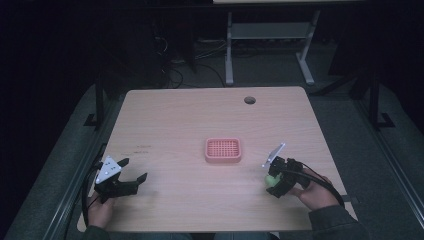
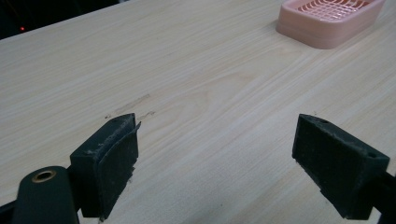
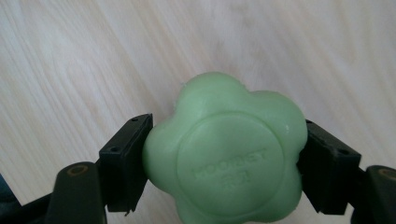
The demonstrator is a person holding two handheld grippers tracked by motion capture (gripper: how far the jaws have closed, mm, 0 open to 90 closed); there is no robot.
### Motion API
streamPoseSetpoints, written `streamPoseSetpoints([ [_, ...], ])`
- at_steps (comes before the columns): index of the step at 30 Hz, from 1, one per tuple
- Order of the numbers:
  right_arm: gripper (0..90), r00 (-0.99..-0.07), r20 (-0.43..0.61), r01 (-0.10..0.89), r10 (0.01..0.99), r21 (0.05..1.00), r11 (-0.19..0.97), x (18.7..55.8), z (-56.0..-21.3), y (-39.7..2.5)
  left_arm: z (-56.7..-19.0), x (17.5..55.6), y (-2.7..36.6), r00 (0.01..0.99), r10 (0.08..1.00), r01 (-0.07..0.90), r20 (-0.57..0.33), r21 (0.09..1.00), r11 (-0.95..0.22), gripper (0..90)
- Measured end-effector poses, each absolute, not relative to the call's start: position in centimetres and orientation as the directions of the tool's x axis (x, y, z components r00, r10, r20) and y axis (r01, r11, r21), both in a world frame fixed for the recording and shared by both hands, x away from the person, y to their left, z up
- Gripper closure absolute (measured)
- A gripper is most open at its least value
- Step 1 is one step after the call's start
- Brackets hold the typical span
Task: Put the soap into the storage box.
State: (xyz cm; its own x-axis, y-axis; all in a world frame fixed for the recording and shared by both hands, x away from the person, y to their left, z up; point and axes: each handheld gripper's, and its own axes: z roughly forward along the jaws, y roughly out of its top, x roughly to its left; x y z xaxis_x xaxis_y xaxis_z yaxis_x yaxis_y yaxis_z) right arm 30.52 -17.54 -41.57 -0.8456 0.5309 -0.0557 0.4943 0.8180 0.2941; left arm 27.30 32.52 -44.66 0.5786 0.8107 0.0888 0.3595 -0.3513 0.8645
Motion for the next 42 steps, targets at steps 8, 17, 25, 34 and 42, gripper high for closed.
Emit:
streamPoseSetpoints([
  [8,26.0,-0.871,-0.067,0.447,0.486,0.300,0.843,32.2,-40.0,-16.0,-44.7,27.3,32.5,0.582,0.809,0.359,0.085,0.865,-0.350,14.1],
  [17,26.0,-0.888,-0.043,0.423,0.459,0.317,0.849,34.2,-39.2,-14.5,-44.7,27.3,32.4,0.587,0.805,0.356,0.088,0.865,-0.354,14.1],
  [25,26.0,-0.894,-0.041,0.412,0.445,0.315,0.855,35.6,-38.7,-13.3,-44.6,27.3,32.5,0.589,0.804,0.354,0.085,0.867,-0.351,14.2],
  [34,26.0,-0.902,-0.044,0.397,0.430,0.312,0.864,36.9,-37.9,-11.8,-44.6,27.3,32.4,0.589,0.804,0.354,0.084,0.867,-0.351,14.1],
  [42,26.0,-0.910,-0.048,0.381,0.412,0.299,0.875,37.9,-37.8,-10.5,-44.6,27.3,32.3,0.592,0.801,0.352,0.086,0.867,-0.353,14.2],
])
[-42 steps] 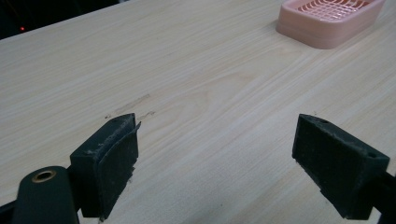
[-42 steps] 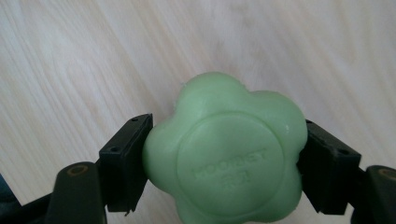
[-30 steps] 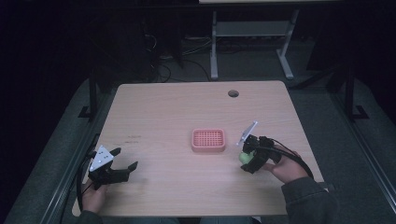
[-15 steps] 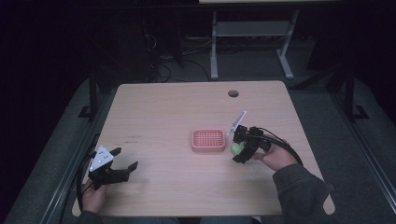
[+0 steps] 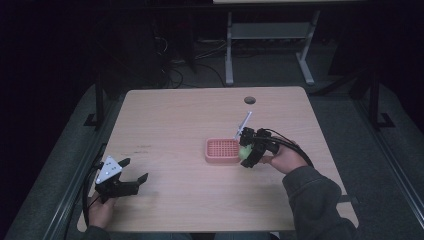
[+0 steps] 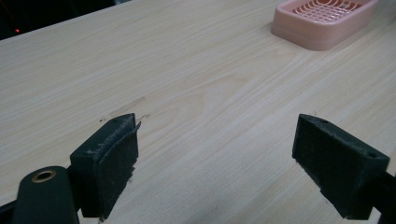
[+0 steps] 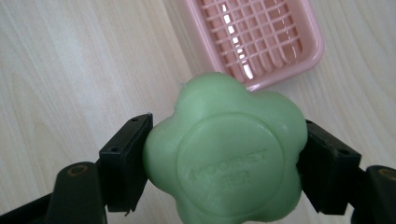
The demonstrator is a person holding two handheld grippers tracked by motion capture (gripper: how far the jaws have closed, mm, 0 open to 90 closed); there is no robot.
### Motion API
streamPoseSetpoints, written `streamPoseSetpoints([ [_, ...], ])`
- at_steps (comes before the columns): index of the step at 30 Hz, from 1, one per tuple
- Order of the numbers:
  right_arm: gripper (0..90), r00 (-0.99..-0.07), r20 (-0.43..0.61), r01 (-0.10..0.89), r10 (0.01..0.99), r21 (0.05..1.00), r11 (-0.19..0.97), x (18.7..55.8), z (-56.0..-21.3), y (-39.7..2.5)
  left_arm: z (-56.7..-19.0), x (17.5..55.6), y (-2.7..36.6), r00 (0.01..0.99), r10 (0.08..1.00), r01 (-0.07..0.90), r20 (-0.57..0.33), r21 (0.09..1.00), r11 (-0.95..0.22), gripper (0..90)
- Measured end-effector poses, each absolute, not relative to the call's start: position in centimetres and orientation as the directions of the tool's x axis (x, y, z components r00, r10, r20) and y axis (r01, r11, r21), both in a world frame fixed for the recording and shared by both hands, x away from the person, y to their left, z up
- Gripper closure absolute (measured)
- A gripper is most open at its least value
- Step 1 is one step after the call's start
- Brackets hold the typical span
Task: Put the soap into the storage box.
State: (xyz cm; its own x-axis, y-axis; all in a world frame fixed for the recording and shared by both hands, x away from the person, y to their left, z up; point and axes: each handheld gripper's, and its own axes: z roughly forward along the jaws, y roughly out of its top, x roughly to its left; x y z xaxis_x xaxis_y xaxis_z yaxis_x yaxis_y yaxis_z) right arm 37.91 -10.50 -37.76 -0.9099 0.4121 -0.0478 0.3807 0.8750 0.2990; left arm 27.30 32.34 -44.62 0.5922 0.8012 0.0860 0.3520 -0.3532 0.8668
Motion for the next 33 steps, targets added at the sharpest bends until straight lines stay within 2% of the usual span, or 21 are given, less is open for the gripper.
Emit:
streamPoseSetpoints([
  [33,26.0,-0.926,-0.026,0.355,0.378,0.286,0.890,42.0,-37.0,-5.1,-44.6,27.4,32.3,0.599,0.796,0.345,0.084,0.870,-0.352,14.2],
])
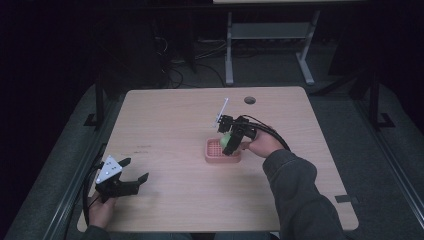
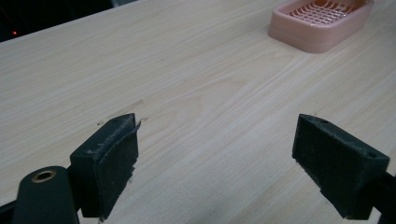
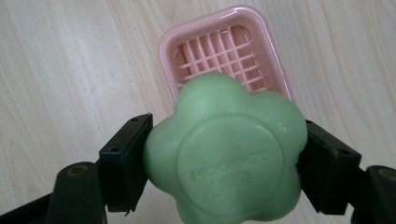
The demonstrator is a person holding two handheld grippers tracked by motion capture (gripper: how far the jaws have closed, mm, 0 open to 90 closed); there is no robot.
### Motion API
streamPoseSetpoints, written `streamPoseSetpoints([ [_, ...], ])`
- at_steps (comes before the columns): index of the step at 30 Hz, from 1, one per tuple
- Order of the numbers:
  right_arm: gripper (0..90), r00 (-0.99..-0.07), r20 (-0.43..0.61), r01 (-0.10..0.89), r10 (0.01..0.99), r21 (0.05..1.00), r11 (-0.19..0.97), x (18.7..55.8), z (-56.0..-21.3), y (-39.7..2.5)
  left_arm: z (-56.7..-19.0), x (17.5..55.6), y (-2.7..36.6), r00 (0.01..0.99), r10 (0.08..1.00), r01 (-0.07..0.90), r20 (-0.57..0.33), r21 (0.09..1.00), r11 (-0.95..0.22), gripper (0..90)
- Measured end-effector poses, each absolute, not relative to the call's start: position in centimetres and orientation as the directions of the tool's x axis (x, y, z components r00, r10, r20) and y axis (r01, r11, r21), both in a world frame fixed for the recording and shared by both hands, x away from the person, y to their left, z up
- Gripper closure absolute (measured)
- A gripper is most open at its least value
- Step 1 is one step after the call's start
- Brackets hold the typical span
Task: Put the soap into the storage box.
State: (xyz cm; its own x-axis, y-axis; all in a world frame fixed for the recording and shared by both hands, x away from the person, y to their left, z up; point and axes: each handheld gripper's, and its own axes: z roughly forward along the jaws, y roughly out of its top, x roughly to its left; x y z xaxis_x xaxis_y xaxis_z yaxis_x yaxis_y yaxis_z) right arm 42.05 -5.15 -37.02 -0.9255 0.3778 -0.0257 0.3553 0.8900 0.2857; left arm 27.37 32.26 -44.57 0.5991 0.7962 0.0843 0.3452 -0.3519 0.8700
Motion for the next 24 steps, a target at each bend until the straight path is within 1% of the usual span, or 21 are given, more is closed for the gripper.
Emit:
streamPoseSetpoints([
  [24,25.9,-0.925,0.011,0.369,0.379,0.256,0.894,43.8,-39.1,-3.5,-44.6,27.4,32.3,0.599,0.796,0.346,0.083,0.870,-0.351,14.2],
])
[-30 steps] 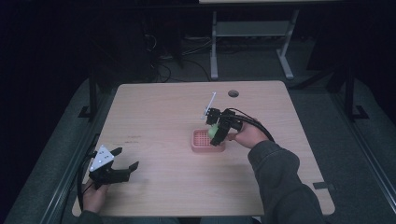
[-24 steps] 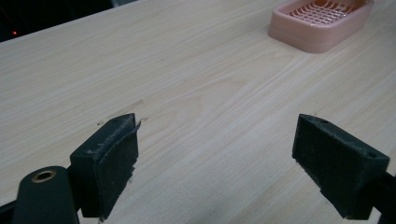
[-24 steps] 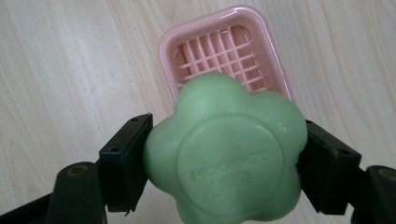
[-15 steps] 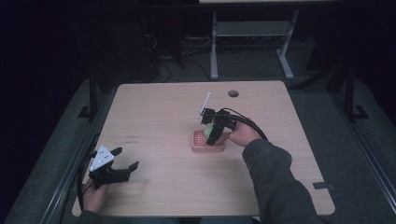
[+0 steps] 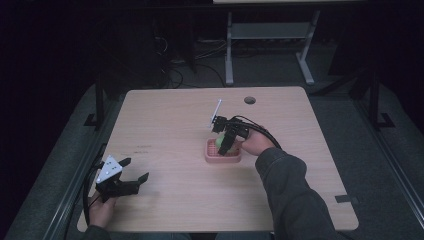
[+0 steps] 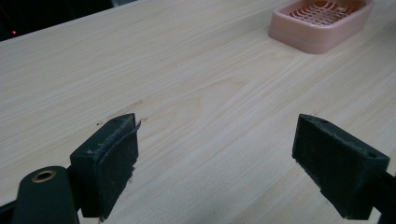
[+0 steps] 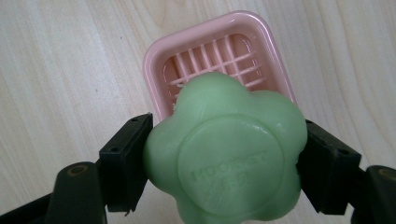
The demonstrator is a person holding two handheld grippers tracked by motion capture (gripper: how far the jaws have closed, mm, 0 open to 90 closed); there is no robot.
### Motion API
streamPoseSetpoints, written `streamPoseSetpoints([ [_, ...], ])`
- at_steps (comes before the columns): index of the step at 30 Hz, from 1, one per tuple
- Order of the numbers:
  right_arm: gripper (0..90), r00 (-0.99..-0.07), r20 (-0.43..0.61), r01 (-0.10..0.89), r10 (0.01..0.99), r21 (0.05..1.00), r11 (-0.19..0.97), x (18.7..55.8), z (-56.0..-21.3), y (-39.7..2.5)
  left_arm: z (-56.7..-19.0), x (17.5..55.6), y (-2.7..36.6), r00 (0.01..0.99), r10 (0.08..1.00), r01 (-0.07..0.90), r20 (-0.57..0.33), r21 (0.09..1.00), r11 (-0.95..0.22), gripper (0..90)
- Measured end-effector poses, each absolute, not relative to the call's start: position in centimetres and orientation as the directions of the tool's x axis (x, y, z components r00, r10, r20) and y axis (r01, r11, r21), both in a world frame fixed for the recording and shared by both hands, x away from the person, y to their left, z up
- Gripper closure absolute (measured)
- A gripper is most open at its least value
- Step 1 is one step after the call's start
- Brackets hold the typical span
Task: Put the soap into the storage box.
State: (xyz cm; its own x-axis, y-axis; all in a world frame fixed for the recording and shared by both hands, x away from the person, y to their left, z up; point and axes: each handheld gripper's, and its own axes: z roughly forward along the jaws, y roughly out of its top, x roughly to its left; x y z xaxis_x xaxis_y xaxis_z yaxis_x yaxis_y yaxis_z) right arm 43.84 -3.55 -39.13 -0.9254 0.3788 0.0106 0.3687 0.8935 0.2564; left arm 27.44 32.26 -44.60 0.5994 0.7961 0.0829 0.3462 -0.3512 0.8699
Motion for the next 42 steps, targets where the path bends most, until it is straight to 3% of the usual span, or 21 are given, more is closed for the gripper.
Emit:
streamPoseSetpoints([
  [42,25.6,-0.898,0.034,0.437,0.440,0.208,0.875,45.1,-41.3,-2.8,-44.5,27.2,32.4,0.598,0.798,0.343,0.078,0.874,-0.343,14.1],
])
